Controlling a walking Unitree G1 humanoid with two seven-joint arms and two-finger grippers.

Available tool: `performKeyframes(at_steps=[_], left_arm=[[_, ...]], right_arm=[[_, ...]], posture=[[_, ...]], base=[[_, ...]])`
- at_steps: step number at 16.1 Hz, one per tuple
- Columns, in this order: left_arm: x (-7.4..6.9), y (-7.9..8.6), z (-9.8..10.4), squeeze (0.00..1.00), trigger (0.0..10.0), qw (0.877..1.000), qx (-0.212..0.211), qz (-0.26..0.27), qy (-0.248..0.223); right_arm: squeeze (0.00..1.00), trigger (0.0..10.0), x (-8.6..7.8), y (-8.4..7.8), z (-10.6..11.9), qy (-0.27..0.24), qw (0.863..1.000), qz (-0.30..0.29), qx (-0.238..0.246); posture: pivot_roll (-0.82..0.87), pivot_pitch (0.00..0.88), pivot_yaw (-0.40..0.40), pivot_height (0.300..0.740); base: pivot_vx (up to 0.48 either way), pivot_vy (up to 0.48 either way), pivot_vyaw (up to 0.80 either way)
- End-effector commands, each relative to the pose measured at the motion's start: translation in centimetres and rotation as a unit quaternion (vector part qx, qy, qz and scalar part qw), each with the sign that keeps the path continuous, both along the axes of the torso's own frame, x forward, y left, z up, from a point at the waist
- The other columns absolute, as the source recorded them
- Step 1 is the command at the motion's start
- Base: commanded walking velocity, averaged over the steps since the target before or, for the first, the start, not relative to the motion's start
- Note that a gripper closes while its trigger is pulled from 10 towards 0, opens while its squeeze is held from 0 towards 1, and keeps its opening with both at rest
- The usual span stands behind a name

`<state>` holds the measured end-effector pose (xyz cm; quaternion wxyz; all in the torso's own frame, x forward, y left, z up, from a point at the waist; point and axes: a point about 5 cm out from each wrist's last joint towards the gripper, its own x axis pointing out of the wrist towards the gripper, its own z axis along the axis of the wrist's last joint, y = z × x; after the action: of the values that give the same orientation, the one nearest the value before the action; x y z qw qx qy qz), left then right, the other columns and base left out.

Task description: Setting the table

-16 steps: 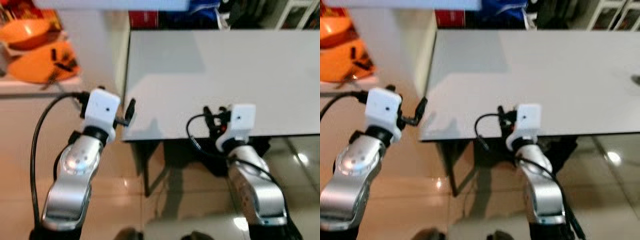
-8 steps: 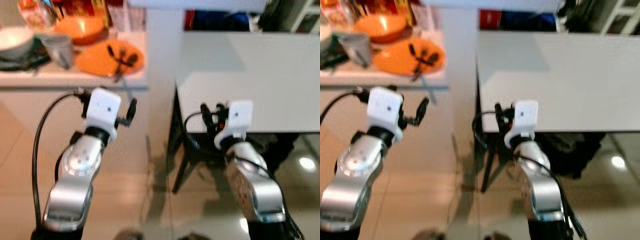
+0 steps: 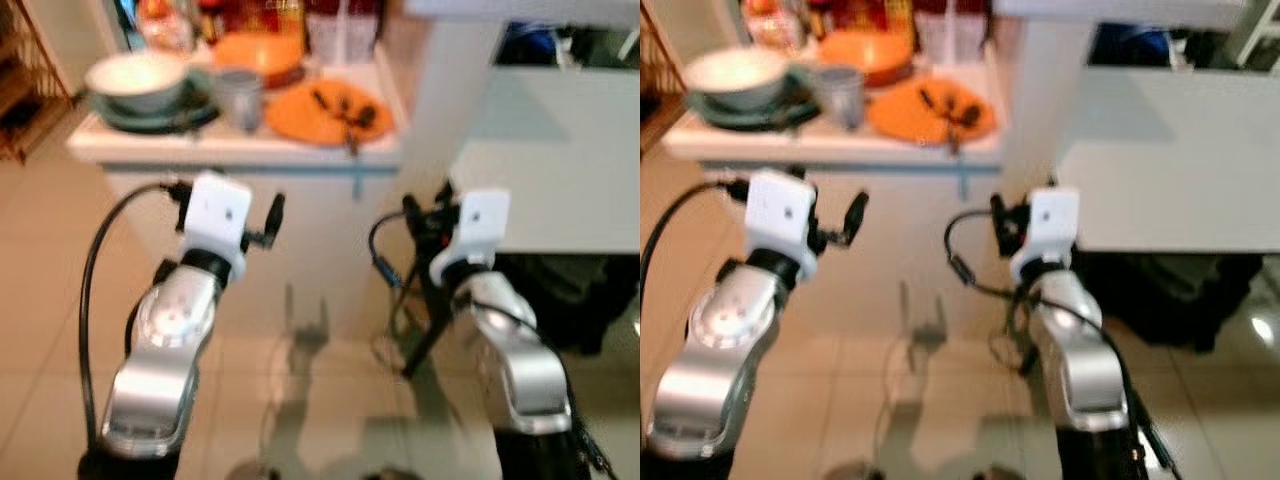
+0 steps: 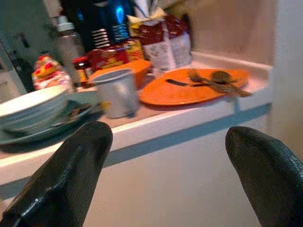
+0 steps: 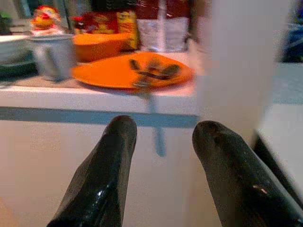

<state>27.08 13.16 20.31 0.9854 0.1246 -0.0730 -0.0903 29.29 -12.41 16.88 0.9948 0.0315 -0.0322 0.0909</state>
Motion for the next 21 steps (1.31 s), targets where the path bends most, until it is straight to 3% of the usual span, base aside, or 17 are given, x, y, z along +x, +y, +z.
performKeyframes(at_steps=[1,6,12,16,19,20,21], left_arm=[[0.0,0.7,0.0,0.00,10.0,1.000,-0.009,0.025,0.003],[0.0,0.7,0.7,0.00,10.0,0.999,-0.007,0.019,-0.028],[0.0,0.5,0.7,0.00,10.0,0.999,-0.003,0.017,-0.031],[0.1,0.4,0.7,0.00,10.0,0.999,-0.003,0.017,-0.031],[0.0,0.4,0.6,0.00,10.0,0.999,-0.002,0.019,-0.033],[0.0,0.5,0.6,0.00,10.0,0.999,-0.002,0.019,-0.033],[-0.1,0.6,0.6,0.00,10.0,0.999,-0.001,0.021,-0.033]], right_arm=[[0.00,10.0,0.2,0.7,0.3,-0.004,1.000,0.016,0.001],[0.00,10.0,0.7,1.0,0.5,-0.006,1.000,0.024,-0.008],[0.00,10.0,1.0,1.1,0.6,-0.005,1.000,0.029,-0.003],[0.00,10.0,1.2,1.2,0.5,-0.002,0.999,0.036,-0.002],[0.00,10.0,1.5,1.3,0.7,-0.007,0.999,0.043,-0.003],[0.41,10.0,1.6,1.4,0.6,0.000,0.999,0.047,0.001],[1.00,10.0,1.6,1.5,0.6,0.003,0.999,0.049,0.007]], posture=[[0.00,0.065,-0.033,0.740],[0.00,0.046,-0.044,0.740],[0.00,0.029,-0.047,0.740],[0.00,0.019,-0.052,0.740],[0.01,0.016,-0.060,0.740],[0.01,0.015,-0.062,0.740],[0.01,0.014,-0.063,0.740]], base=[[0.000,0.000,0.00],[0.129,0.000,0.00],[0.469,0.000,0.00],[0.463,0.000,-0.64],[0.446,0.000,0.00],[0.439,0.000,0.00],[0.428,0.000,-0.80]])
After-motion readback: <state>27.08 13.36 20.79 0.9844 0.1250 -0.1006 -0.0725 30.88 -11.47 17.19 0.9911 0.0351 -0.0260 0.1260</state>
